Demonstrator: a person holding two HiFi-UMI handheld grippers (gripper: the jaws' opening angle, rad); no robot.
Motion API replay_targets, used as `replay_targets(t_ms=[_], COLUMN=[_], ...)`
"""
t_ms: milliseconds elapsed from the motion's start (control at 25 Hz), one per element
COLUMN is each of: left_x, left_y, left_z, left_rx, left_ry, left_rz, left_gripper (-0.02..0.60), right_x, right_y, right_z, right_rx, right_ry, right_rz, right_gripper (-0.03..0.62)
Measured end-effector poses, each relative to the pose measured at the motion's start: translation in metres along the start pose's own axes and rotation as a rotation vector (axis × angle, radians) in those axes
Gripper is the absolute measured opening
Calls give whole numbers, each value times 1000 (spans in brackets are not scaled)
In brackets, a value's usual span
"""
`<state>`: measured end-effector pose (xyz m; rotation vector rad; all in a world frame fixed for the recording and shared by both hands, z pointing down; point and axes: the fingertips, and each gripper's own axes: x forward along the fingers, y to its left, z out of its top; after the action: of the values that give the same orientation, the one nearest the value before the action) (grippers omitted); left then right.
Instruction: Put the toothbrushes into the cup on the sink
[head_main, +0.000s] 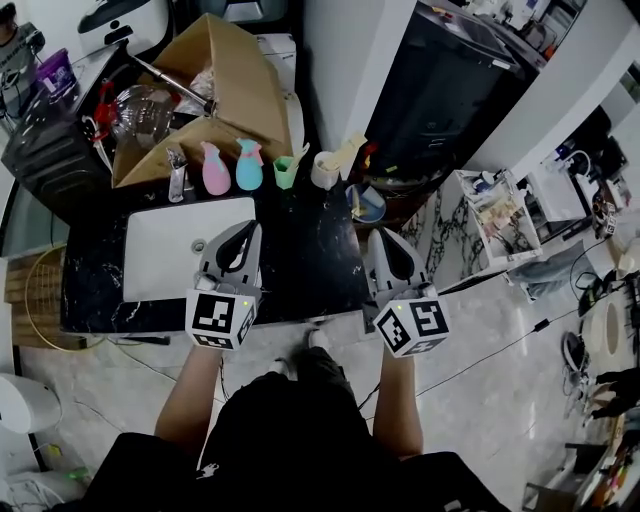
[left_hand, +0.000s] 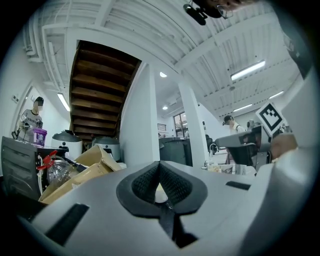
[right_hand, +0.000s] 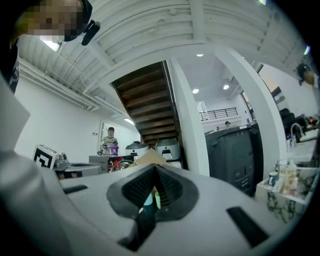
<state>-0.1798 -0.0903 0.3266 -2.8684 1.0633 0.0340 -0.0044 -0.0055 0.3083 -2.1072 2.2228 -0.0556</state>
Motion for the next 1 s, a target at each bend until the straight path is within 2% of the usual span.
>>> replay_targets(t_ms=[360,1000], left_x=[-10,10], left_y=[14,4], left_z=[9,19], left_rx=[8,19], left_ry=[-15,-31], left_rz=[27,27], left_gripper=[2,2], right_x=[8,13], right_y=[13,-12], right_z=[7,21], right_rx=[-38,-67], right_ry=[1,-16], right_rz=[16,15], right_gripper=[2,2])
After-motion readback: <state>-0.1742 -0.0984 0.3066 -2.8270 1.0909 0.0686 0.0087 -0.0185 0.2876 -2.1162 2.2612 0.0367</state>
